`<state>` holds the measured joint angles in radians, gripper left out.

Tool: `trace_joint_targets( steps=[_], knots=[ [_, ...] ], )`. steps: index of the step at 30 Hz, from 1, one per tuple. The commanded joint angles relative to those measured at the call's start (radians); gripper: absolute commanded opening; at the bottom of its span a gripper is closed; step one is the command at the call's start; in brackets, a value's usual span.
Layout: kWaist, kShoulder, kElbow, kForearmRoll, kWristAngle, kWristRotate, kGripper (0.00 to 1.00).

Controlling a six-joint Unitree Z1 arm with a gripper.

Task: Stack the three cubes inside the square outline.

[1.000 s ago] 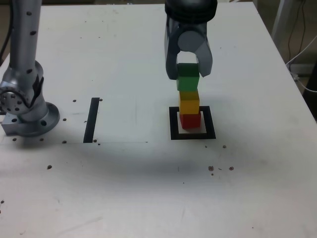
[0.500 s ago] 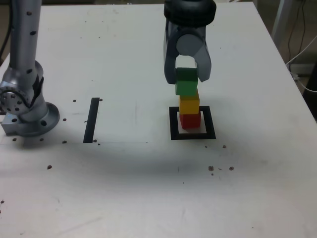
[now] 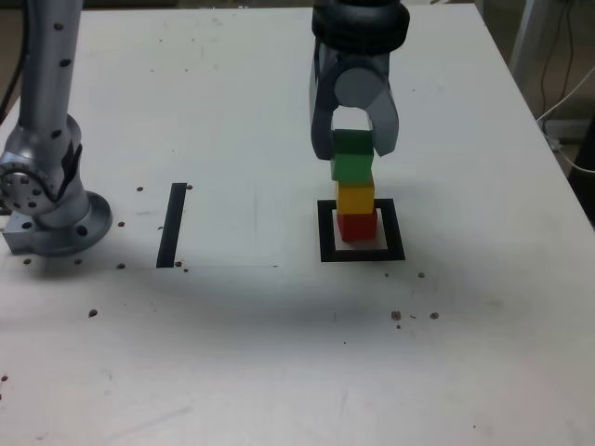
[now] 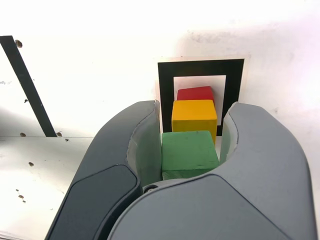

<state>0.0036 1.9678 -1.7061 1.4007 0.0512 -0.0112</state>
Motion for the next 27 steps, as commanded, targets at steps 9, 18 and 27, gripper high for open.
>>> trace_joint_targets(
  steps=[9,18,27],
  knots=[
    [0.021,0.023,-0.008,0.013,0.003,0.001,0.43],
    [0.024,0.047,-0.009,0.015,-0.018,0.002,0.54],
    [0.026,0.04,-0.02,0.018,-0.019,0.002,0.65]
  ],
)
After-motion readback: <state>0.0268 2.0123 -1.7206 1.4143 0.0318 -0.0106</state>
